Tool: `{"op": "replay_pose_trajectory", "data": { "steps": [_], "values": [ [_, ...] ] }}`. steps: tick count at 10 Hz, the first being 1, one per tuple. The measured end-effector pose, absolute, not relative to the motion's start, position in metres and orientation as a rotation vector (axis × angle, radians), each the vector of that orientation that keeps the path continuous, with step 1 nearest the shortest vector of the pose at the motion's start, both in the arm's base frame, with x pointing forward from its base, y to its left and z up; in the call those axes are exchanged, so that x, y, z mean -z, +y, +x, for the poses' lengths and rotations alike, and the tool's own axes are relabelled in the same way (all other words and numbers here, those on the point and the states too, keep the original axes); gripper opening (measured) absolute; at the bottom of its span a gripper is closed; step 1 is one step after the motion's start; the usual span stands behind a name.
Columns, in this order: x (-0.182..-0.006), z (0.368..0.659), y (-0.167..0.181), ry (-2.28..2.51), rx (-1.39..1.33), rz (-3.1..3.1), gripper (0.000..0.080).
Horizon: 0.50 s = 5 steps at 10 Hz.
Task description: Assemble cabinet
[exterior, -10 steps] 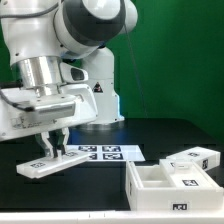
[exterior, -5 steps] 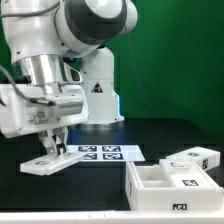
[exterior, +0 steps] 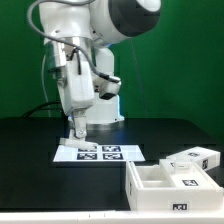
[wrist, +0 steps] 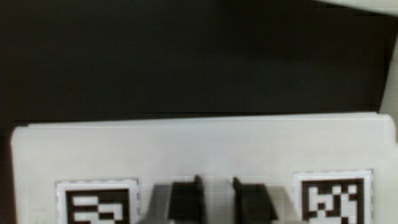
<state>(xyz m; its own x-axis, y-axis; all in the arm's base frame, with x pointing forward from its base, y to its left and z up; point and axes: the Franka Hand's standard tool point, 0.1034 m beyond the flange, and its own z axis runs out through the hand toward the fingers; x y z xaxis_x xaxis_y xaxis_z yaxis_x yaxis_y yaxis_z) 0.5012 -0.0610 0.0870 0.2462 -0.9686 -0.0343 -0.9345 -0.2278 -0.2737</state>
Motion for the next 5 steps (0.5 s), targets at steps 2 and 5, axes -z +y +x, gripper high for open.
{"op": "replay_pose_trajectory", "data": {
  "steps": [2,5],
  "values": [
    [-0.087,0.501,-0.058,1.65,0.23,-2.391,0.0064],
    [-0.107,0.491,-0.021,1.534,0.254,-2.39,0.0064]
  ]
}}
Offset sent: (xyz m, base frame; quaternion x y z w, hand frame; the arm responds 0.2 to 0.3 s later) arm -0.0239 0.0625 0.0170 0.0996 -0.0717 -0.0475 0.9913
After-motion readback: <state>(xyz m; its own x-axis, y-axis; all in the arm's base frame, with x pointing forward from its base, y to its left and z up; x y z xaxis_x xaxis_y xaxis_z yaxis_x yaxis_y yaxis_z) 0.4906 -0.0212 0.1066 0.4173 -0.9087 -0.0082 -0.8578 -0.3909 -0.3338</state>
